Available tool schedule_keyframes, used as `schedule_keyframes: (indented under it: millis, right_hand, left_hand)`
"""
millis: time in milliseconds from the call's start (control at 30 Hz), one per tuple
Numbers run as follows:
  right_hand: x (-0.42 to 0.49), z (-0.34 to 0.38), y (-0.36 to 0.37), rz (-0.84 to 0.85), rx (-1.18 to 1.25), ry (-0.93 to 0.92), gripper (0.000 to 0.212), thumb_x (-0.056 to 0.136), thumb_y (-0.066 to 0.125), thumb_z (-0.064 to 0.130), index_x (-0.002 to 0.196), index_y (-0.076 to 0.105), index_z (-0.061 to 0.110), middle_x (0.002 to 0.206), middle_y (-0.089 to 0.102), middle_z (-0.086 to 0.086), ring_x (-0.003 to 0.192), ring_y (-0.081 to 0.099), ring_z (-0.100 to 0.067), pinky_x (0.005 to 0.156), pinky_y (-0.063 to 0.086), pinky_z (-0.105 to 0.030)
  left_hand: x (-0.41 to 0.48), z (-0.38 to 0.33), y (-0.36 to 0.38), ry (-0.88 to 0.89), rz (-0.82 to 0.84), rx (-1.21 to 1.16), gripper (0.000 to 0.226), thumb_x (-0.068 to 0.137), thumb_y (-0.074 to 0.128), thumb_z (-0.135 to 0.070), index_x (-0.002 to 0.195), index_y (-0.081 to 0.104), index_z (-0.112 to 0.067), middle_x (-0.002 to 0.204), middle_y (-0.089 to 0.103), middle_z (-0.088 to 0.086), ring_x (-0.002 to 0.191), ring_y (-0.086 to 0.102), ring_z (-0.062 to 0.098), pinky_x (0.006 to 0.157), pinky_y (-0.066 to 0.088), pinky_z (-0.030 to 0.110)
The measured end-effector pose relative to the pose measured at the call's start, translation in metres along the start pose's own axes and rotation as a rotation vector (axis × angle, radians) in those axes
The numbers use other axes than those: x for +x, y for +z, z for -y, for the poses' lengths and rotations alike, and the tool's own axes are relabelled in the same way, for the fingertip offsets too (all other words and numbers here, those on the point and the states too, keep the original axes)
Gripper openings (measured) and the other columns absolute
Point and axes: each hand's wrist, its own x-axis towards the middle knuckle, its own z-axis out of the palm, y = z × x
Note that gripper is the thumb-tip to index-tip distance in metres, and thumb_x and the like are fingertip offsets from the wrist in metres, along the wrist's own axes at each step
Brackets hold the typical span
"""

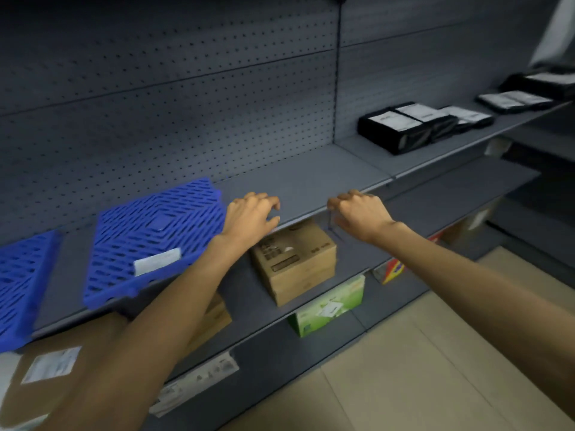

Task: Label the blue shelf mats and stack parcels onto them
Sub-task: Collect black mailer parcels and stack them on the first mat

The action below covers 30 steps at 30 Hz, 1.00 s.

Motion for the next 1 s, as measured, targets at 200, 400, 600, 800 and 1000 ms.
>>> schedule_keyframes:
  millis: [200,400,600,800,1000]
  right_hand:
    - [-0.046,-0.145,0.016,0.008,-0.042,0.147,0.030,0.093,0.047,0.019,0.122,0.053,0.016,0.121,0.062,-0.004,0.115,0.056,-0.030,0.076,0.045,-0.037]
    - [-0.078,-0.305,0.030,-0.019,-0.099,0.281,0.012,0.094,0.042,0.016,0.094,0.054,0.017,0.098,0.068,-0.006,0.093,0.062,-0.032,0.060,0.037,-0.033]
    - [-0.080,-0.398,0.034,-0.034,-0.064,0.339,0.014,0.093,0.041,0.019,0.094,0.054,0.019,0.092,0.067,-0.007,0.081,0.060,-0.032,0.057,0.037,-0.033]
    - [-0.026,-0.439,0.038,-0.101,-0.053,0.251,0.016,0.098,0.041,0.024,0.098,0.055,0.016,0.089,0.066,-0.008,0.077,0.059,-0.032,0.056,0.038,-0.033]
    - [0.053,-0.462,0.051,-0.096,0.031,0.186,0.032,0.100,0.042,0.039,0.120,0.053,0.017,0.115,0.063,-0.009,0.103,0.061,-0.033,0.069,0.041,-0.038]
  left_hand:
    - [0.092,-0.119,0.020,0.136,0.001,-0.031,0.026,0.093,0.058,-0.032,0.118,0.061,-0.026,0.117,0.065,-0.003,0.113,0.057,0.023,0.080,0.046,0.035]
    - [0.185,-0.243,0.024,0.218,-0.061,-0.055,0.027,0.097,0.056,-0.037,0.119,0.062,-0.023,0.118,0.066,-0.002,0.111,0.059,0.023,0.081,0.046,0.036]
    - [0.251,-0.315,0.032,0.229,-0.056,-0.040,0.033,0.098,0.051,-0.045,0.120,0.062,-0.022,0.117,0.066,-0.001,0.109,0.059,0.022,0.079,0.046,0.036]
    - [0.316,-0.325,0.050,0.171,-0.076,-0.003,0.032,0.097,0.051,-0.045,0.112,0.064,-0.021,0.106,0.068,-0.001,0.100,0.062,0.022,0.069,0.037,0.032]
    - [0.386,-0.317,0.084,0.028,-0.036,0.009,0.047,0.099,0.041,-0.054,0.125,0.059,-0.019,0.118,0.064,0.005,0.109,0.060,0.028,0.081,0.048,0.041]
